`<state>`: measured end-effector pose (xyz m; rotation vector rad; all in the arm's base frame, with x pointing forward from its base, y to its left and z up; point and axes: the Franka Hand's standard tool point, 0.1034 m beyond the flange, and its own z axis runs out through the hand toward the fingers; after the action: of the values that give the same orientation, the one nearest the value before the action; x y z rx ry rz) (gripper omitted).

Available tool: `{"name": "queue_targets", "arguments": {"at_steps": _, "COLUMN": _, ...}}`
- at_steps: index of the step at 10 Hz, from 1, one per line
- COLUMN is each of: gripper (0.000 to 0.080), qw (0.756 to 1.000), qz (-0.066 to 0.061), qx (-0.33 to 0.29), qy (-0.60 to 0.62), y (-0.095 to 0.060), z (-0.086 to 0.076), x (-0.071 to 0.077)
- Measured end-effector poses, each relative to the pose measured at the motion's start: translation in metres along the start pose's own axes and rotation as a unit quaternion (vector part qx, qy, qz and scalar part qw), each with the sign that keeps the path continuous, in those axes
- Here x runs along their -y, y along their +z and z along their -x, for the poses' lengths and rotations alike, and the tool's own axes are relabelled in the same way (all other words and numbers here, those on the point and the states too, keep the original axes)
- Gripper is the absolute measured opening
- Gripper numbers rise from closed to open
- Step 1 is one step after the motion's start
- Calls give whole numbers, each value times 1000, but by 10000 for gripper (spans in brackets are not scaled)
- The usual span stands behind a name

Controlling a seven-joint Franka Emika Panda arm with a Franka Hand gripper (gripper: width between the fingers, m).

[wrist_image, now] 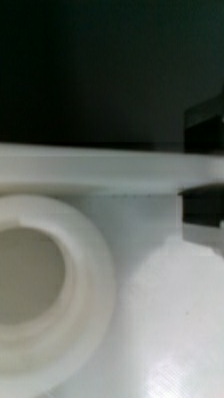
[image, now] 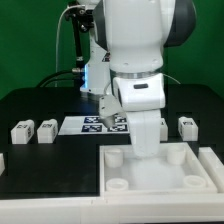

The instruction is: Assemble one leg

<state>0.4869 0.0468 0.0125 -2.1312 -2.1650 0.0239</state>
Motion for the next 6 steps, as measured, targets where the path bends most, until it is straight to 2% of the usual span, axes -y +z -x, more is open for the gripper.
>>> {"name": "queue_targets", "arguments": {"at_steps": 3, "gripper": 70, "qw": 1000, "qz": 1, "qx": -4, "qy": 0, "y": 1, "z": -11, "x": -3}}
{"name": "queue_targets", "arguments": {"at_steps": 6, "gripper": 70, "qw": 1000, "qz": -1, "qx": -4, "qy": 11, "y": 1, "z": -11, "x": -3}}
